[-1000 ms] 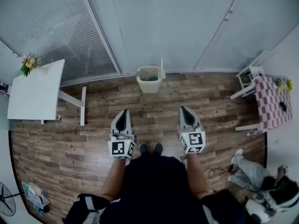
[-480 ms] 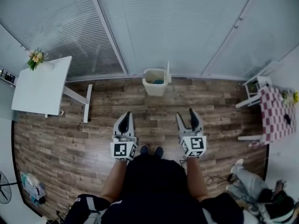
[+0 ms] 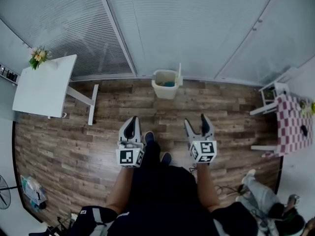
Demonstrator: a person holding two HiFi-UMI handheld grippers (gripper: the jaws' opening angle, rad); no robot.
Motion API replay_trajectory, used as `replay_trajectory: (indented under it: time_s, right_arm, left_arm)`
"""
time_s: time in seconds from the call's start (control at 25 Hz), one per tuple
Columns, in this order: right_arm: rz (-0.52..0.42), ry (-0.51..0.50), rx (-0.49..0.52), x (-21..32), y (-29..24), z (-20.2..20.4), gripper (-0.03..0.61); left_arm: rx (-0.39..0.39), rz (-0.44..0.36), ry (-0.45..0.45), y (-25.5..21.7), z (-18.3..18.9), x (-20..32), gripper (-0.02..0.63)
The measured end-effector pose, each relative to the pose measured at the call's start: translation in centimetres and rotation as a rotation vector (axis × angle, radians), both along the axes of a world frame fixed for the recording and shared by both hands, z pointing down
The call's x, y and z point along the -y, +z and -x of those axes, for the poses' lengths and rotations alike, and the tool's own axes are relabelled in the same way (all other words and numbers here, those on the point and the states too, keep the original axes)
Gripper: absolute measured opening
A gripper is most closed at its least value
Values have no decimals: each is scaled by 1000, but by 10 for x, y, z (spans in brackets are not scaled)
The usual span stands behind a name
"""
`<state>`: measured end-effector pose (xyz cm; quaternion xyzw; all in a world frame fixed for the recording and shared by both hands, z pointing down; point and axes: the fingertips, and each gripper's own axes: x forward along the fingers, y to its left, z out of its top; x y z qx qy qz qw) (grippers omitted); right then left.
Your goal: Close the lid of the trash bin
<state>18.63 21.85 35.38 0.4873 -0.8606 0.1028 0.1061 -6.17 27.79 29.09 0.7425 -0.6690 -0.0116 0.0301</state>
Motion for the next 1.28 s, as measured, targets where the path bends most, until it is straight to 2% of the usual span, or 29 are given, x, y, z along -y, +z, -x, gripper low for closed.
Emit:
replay_trajectory:
  time_s: [0.2,0.36,0.64,1.08,1.28]
  right_arm:
    - [-22,-14,-3,26,15,14,296]
    - [-33,-22,-36,58,20,26,304]
    - [-34,19,-42,116,46,33,314]
    - [38,44,-45,191,82,52,316]
    - [74,49,-55,229,96,69,317]
  left_arm:
    - [21,-34,14,14,11,35,6]
    - [5,-39,10,27,27,75,6]
    - [29,-42,46,42,37,145,6]
    - [43,41,106,90,50,237,6]
    - [34,62,113,91,70,285,6]
